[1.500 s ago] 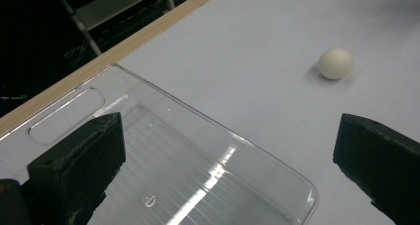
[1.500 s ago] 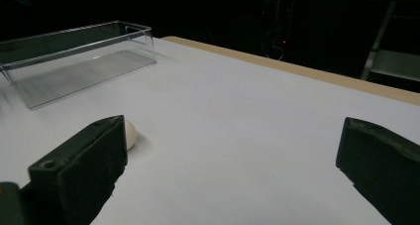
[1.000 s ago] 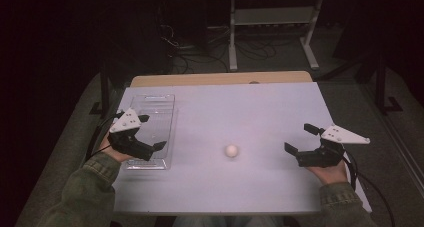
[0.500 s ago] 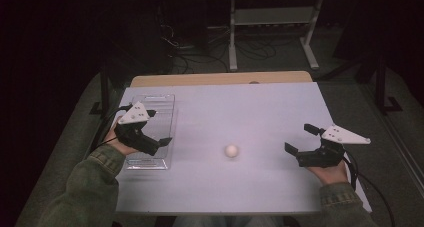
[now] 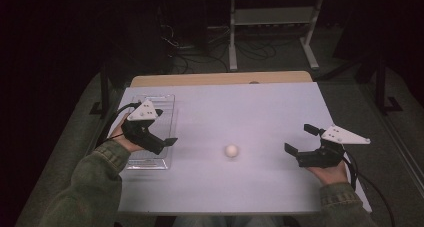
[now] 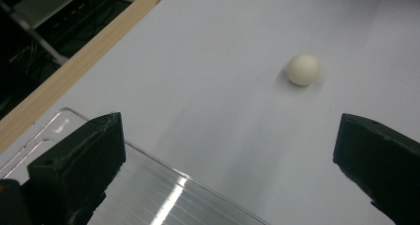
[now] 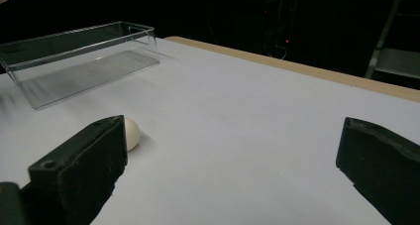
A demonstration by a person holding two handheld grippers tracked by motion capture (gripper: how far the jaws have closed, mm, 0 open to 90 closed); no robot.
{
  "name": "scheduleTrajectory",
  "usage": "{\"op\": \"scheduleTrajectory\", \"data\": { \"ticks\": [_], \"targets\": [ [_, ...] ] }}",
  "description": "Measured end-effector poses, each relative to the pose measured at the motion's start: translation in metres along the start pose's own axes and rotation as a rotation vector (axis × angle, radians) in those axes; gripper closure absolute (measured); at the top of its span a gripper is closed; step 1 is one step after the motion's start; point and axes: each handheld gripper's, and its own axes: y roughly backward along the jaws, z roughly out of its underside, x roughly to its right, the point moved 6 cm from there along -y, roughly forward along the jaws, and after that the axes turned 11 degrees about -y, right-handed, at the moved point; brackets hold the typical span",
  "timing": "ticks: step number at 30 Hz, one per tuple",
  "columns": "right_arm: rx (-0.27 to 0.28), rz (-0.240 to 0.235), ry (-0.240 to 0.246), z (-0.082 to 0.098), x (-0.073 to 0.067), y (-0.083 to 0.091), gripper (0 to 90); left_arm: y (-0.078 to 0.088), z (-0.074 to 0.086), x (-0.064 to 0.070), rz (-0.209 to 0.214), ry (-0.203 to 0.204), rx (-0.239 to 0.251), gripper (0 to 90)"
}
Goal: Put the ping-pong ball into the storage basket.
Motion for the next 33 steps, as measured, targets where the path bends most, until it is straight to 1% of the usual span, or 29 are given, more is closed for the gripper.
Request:
{"op": "scheduleTrajectory", "data": {
  "ticks": [2, 5, 7, 10, 11, 12, 13, 15, 17, 20, 23, 24, 30, 33],
  "targets": [
    [0.0, 0.0, 0.0, 0.0, 0.0, 0.0, 0.0, -0.001, -0.001, 0.0, 0.002, 0.001, -0.002, 0.0],
    [0.001, -0.002, 0.001, 0.0, 0.0, 0.0, 0.0, -0.004, -0.005, 0.0, 0.01, -0.009, -0.015, 0.0],
    [0.001, -0.002, 0.001, 0.0, 0.0, 0.0, 0.0, -0.005, -0.006, -0.001, 0.013, -0.01, -0.014, 0.0],
    [0.001, -0.003, 0.001, 0.0, 0.0, 0.0, 0.0, -0.007, -0.009, -0.001, 0.019, -0.026, -0.025, 0.0],
    [0.001, -0.003, 0.001, 0.0, 0.0, 0.0, 0.0, -0.007, -0.009, -0.001, 0.019, -0.026, -0.025, 0.0],
    [0.001, -0.004, 0.001, 0.0, 0.0, 0.0, 0.0, -0.008, -0.012, -0.002, 0.025, -0.038, -0.033, 0.0],
    [0.0, -0.004, 0.001, 0.0, 0.0, 0.0, 0.0, -0.009, -0.015, -0.003, 0.033, -0.042, -0.038, 0.0],
    [0.0, -0.004, 0.001, 0.0, -0.001, 0.0, 0.0, -0.01, -0.017, -0.003, 0.034, -0.045, -0.04, 0.0],
    [0.001, -0.004, 0.002, 0.0, -0.001, 0.0, 0.0, -0.011, -0.022, -0.004, 0.036, -0.059, -0.044, 0.0],
    [0.002, -0.004, 0.004, 0.0, 0.0, 0.001, 0.0, -0.011, -0.024, -0.004, 0.04, -0.062, -0.039, 0.0],
    [0.001, -0.004, 0.003, 0.0, 0.0, 0.001, 0.0, -0.015, -0.026, -0.004, 0.043, -0.063, -0.056, 0.0],
    [0.0, -0.004, -0.001, 0.0, 0.0, 0.001, 0.0, -0.017, -0.029, -0.003, 0.051, -0.074, -0.062, 0.0],
    [-0.005, -0.003, 0.001, 0.002, 0.0, 0.0, 0.0, -0.022, -0.037, -0.003, 0.064, -0.09, -0.063, 0.0],
    [-0.008, -0.004, -0.001, 0.002, 0.0, 0.0, 0.0, -0.026, -0.04, -0.002, 0.076, -0.102, -0.073, 0.0]
  ]
}}
